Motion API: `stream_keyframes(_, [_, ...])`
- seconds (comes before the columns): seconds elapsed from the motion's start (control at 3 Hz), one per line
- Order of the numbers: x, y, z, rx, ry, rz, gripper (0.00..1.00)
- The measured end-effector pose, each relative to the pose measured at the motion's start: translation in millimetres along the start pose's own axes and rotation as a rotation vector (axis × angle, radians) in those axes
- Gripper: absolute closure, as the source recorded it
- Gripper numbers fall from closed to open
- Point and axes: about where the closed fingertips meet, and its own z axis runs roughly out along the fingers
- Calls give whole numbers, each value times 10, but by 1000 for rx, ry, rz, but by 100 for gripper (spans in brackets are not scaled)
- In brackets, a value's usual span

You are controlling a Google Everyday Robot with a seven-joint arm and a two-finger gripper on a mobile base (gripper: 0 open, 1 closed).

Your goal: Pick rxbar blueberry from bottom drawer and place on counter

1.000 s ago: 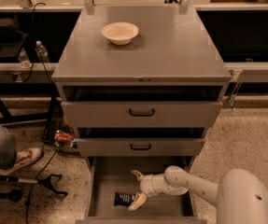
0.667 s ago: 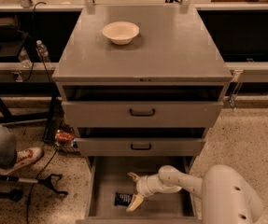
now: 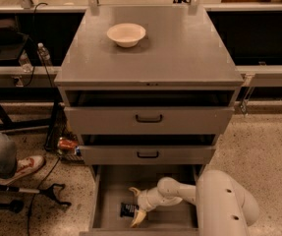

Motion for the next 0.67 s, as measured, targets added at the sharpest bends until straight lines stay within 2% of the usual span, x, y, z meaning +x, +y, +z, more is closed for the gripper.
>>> stream_keyframes(0.33, [30,43,127,5,25,-19,0])
stream_keyframes(0.67, [37,57,235,22,42,-40,25])
